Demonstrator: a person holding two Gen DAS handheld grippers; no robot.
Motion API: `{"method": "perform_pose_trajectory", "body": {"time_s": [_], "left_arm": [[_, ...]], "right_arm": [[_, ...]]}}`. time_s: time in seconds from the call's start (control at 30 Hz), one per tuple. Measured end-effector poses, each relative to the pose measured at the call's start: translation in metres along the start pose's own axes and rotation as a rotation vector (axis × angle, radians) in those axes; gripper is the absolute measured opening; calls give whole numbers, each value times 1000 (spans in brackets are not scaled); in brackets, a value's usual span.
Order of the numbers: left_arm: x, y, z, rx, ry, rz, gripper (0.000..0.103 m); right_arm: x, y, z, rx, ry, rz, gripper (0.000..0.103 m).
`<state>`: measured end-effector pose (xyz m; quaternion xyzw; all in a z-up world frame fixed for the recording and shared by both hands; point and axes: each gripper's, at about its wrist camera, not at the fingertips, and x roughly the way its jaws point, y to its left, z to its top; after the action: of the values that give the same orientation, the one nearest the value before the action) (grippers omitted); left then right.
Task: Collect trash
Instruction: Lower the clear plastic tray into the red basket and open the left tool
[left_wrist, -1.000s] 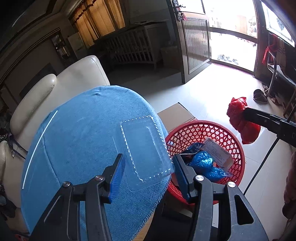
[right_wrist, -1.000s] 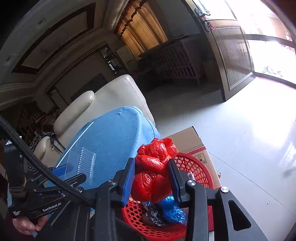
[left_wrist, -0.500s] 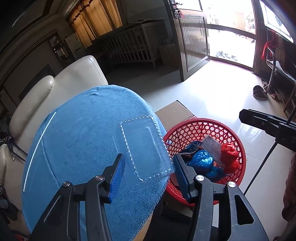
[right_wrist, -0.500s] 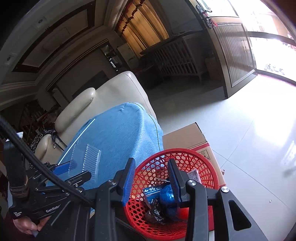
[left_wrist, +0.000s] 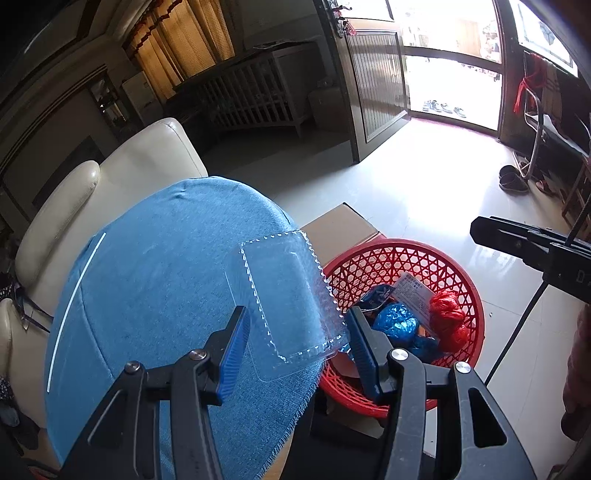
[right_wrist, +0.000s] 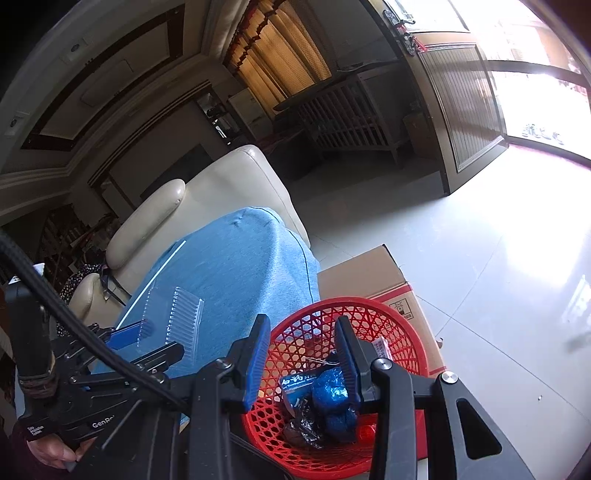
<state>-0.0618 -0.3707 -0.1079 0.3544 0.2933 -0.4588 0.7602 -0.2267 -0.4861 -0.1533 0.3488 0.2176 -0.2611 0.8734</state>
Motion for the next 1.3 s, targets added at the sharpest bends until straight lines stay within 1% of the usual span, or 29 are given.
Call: {"method": "perform_pose_trajectory", "body": {"time_s": [0.5,0.73,0.9,1.07,1.2,1.27,1.3], "left_arm": [[-8,-17,5,51,-38,-67,57],[-11,-16,7,49,-46,-72,57],[-12,-10,7,27,-51,-80,59],[-14,0,4,-3,-50,-46,65],[-18,18,-3,-40,-56,-2,68],[-22,30,-8,-65,-61,33,73],[-25,35,-11,-74,-66,52,73]], "right_arm": [[-6,-11,2,23,-12,-7,40],[-8,-11,2,22,-13,-7,40],[-7,-9,2,19,-14,-8,40],[-6,-3,2,5,-9,-7,40],[-5,5,1,-9,-5,-1,40],[-5,11,1,-20,-2,1,40],[-4,14,1,-24,0,3,40]]}}
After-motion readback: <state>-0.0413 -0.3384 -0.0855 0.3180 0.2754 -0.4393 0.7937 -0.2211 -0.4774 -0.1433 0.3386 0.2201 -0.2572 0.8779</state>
